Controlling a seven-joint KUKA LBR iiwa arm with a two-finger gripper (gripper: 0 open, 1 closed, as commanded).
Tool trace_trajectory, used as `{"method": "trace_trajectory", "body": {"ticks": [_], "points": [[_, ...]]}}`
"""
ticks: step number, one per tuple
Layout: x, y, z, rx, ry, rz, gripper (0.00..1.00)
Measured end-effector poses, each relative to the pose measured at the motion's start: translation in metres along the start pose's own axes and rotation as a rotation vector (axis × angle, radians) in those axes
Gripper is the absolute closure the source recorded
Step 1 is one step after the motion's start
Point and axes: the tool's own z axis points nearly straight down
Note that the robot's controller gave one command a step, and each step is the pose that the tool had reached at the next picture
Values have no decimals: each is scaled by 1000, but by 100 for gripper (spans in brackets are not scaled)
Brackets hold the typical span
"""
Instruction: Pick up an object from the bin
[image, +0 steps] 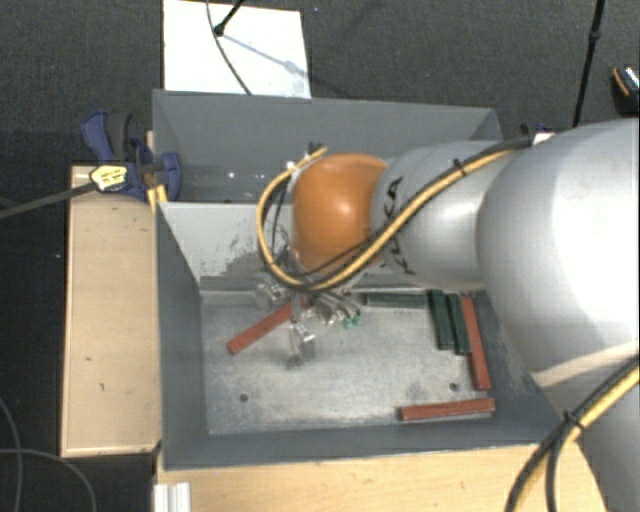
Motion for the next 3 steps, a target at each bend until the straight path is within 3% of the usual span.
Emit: {"method": "trace_trajectory", "body": {"ticks": [1,2,3], "points": [[-1,0,-1,0,-2,4,0],[-1,0,-1,-1,-2,6,100],[-2,0,-22,0,-6,10,100]]}}
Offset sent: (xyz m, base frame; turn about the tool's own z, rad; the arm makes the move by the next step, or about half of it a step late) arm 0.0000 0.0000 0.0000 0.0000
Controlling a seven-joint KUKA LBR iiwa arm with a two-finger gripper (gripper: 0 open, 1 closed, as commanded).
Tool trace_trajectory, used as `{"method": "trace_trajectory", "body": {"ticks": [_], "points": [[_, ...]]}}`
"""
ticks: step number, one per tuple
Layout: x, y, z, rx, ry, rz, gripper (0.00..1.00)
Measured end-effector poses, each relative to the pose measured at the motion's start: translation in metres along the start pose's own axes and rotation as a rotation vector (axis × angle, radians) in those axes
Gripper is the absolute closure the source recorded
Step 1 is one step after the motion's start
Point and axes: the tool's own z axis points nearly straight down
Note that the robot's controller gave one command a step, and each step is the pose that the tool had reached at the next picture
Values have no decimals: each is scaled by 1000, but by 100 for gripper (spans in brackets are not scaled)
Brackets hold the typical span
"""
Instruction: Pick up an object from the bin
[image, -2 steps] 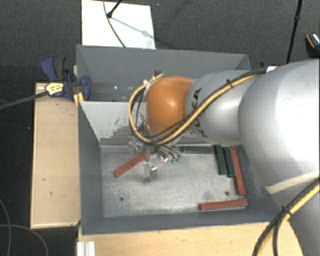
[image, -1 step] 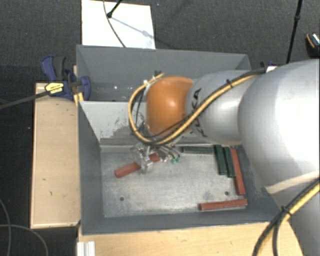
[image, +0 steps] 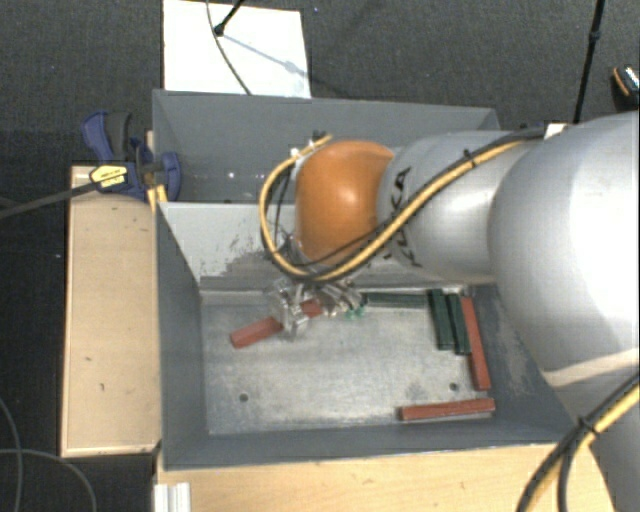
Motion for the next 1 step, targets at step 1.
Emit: {"method": "trace_trajectory", "body": {"ticks": [1], "points": [[-1,0,-24,1,0,3,100]]}}
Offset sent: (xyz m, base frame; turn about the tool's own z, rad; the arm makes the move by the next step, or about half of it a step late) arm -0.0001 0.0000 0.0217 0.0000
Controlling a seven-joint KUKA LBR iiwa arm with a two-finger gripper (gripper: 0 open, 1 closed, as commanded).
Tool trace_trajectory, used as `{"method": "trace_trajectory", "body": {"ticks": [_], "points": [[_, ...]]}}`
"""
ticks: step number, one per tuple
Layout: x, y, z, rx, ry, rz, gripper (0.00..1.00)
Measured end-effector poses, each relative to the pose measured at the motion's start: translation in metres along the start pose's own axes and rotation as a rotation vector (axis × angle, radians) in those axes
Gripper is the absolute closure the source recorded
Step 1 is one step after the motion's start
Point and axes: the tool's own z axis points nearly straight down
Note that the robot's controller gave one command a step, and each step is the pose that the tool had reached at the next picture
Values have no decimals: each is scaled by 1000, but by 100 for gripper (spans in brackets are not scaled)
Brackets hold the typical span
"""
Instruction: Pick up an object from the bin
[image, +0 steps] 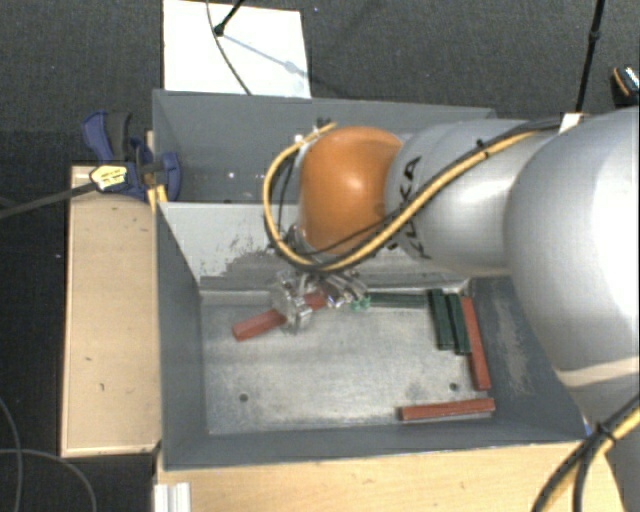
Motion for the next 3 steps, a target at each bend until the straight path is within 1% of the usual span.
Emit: {"method": "trace_trajectory", "body": {"ticks": [1,2,3], "points": [[-2,0,-41,1,-2,4,100],[-3,0,-46,0,0,7,100],[-5,-1,-67,1,-2,9,100]]}}
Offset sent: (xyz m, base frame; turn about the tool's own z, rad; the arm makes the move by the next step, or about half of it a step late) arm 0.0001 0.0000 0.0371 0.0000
